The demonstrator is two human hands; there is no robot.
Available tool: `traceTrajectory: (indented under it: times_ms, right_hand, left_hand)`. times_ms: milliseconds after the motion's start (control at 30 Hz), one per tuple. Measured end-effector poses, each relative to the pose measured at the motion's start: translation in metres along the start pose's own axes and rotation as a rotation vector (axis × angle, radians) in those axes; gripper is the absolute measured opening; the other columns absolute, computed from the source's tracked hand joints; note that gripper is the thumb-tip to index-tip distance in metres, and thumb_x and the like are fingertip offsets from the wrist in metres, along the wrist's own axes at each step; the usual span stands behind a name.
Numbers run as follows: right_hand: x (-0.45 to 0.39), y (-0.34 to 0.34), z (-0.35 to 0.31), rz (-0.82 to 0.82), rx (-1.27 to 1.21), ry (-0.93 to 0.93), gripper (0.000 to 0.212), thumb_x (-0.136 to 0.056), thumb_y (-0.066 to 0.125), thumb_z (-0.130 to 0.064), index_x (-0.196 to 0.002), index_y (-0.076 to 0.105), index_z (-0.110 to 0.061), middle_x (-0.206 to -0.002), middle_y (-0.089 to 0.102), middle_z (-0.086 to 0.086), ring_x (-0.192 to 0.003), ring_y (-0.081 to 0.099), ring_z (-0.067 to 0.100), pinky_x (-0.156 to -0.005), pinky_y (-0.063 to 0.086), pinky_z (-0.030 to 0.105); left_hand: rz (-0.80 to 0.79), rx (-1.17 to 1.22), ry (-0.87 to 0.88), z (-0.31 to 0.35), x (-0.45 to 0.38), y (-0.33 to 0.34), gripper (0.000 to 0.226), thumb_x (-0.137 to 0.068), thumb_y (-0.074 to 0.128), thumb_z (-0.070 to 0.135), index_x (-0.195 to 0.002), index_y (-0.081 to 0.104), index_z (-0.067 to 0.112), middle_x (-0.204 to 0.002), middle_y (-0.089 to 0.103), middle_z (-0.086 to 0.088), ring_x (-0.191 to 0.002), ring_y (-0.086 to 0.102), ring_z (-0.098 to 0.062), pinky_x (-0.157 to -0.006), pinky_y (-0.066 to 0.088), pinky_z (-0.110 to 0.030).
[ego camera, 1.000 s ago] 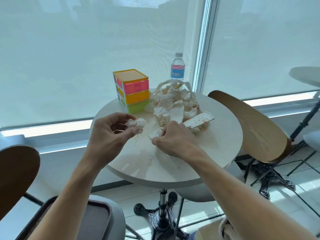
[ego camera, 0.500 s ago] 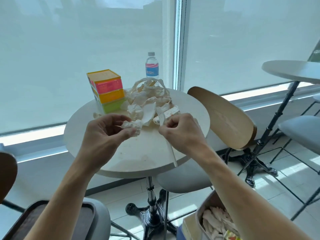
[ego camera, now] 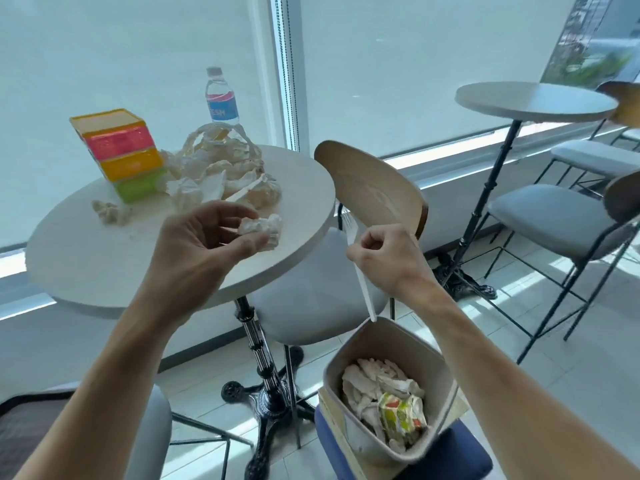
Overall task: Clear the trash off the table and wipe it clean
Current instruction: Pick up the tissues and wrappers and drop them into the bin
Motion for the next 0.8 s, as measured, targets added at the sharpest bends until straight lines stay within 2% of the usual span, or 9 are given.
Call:
traceTrajectory:
  times_ms: [100, 167, 233, 300, 367, 467, 567, 700, 800]
  right_hand:
    - [0.013, -0.005, 0.039, -0.053, 0.076, 0.077, 0.023, -0.079, 0.064, -0.020, -0.057, 0.060, -0.017, -0.058, 0.058, -0.010, -0.063, 0.055, 0.009, -0.062, 0.047, 0.028]
    - [0.022, -0.004, 0.064, -0.088, 0.145, 0.118, 0.024, -0.081, 0.064, -0.021, -0.058, 0.059, -0.019, -0.061, 0.059, -0.009, -0.064, 0.056, 0.009, -0.059, 0.042, 0.026]
    - [0.029, -0.002, 0.087, -0.116, 0.202, 0.158, 0.021, -0.081, 0.064, -0.023, -0.060, 0.062, -0.018, -0.064, 0.062, -0.008, -0.067, 0.059, 0.010, -0.060, 0.043, 0.026]
    - [0.035, -0.001, 0.107, -0.160, 0.272, 0.211, 0.020, -0.081, 0.065, -0.027, -0.063, 0.065, -0.018, -0.069, 0.067, -0.005, -0.071, 0.063, 0.014, -0.064, 0.049, 0.028]
    - [0.038, -0.002, 0.125, -0.216, 0.346, 0.276, 0.023, -0.081, 0.066, -0.032, -0.062, 0.064, -0.019, -0.073, 0.069, -0.002, -0.074, 0.065, 0.017, -0.067, 0.053, 0.030]
    - [0.037, -0.011, 0.136, -0.226, 0.395, 0.330, 0.025, -0.081, 0.066, -0.041, -0.064, 0.064, -0.023, -0.077, 0.069, -0.003, -0.078, 0.066, 0.019, -0.065, 0.050, 0.028]
    - [0.031, -0.026, 0.132, -0.166, 0.334, 0.342, 0.019, -0.083, 0.065, -0.040, -0.075, 0.069, -0.024, -0.087, 0.069, -0.005, -0.085, 0.064, 0.018, -0.073, 0.048, 0.030]
    - [0.026, -0.041, 0.115, -0.126, 0.241, 0.309, 0.019, -0.087, 0.064, -0.039, -0.078, 0.068, -0.023, -0.081, 0.067, -0.006, -0.086, 0.063, 0.017, -0.081, 0.051, 0.033]
    - [0.025, -0.044, 0.103, -0.102, 0.198, 0.253, 0.021, -0.088, 0.064, -0.040, -0.075, 0.067, -0.024, -0.073, 0.064, -0.007, -0.080, 0.063, 0.016, -0.083, 0.053, 0.036]
  left_hand:
    - [-0.050, -0.012, -0.015, -0.001, 0.009, 0.020, 0.028, -0.067, 0.077, 0.024, -0.093, 0.072, 0.018, -0.074, 0.072, 0.005, -0.057, 0.058, -0.007, -0.052, 0.045, -0.014]
    - [-0.087, -0.003, -0.037, -0.005, 0.014, 0.032, 0.027, -0.067, 0.079, 0.026, -0.092, 0.073, 0.023, -0.080, 0.073, 0.004, -0.060, 0.058, -0.012, -0.055, 0.047, -0.019]
    - [-0.113, -0.003, -0.055, -0.010, 0.019, 0.044, 0.027, -0.066, 0.087, 0.025, -0.090, 0.075, 0.028, -0.086, 0.074, 0.000, -0.065, 0.059, -0.021, -0.060, 0.048, -0.030]
    - [-0.141, -0.015, -0.069, -0.014, 0.024, 0.055, 0.026, -0.067, 0.085, 0.025, -0.090, 0.075, 0.030, -0.089, 0.074, -0.003, -0.067, 0.061, -0.035, -0.066, 0.049, -0.041]
    - [-0.181, -0.040, -0.077, -0.019, 0.030, 0.068, 0.030, -0.065, 0.088, 0.027, -0.091, 0.075, 0.027, -0.092, 0.074, -0.002, -0.073, 0.061, -0.046, -0.066, 0.049, -0.045]
    - [-0.236, -0.048, -0.112, -0.028, 0.036, 0.084, 0.030, -0.063, 0.081, 0.034, -0.092, 0.075, 0.026, -0.092, 0.074, 0.001, -0.061, 0.057, -0.030, -0.055, 0.043, -0.032]
    - [-0.297, -0.088, -0.147, -0.043, 0.040, 0.103, 0.029, -0.062, 0.082, 0.035, -0.090, 0.075, 0.031, -0.088, 0.072, 0.006, -0.056, 0.052, -0.015, -0.050, 0.042, -0.025]
    - [-0.423, -0.165, -0.183, -0.057, 0.045, 0.122, 0.043, -0.072, 0.084, 0.019, -0.108, 0.068, 0.037, -0.101, 0.070, 0.006, -0.063, 0.061, -0.011, -0.061, 0.051, -0.022]
    - [-0.493, -0.205, -0.197, -0.060, 0.044, 0.125, 0.050, -0.076, 0.082, 0.019, -0.117, 0.063, 0.040, -0.091, 0.074, 0.005, -0.074, 0.070, -0.005, -0.071, 0.050, -0.017]
Point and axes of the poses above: each hand's wrist, its own x-axis away from the middle knuckle, its own y-axis out of the palm, z = x × y, the point moved 3 cm from there along -x, towards the middle knuckle
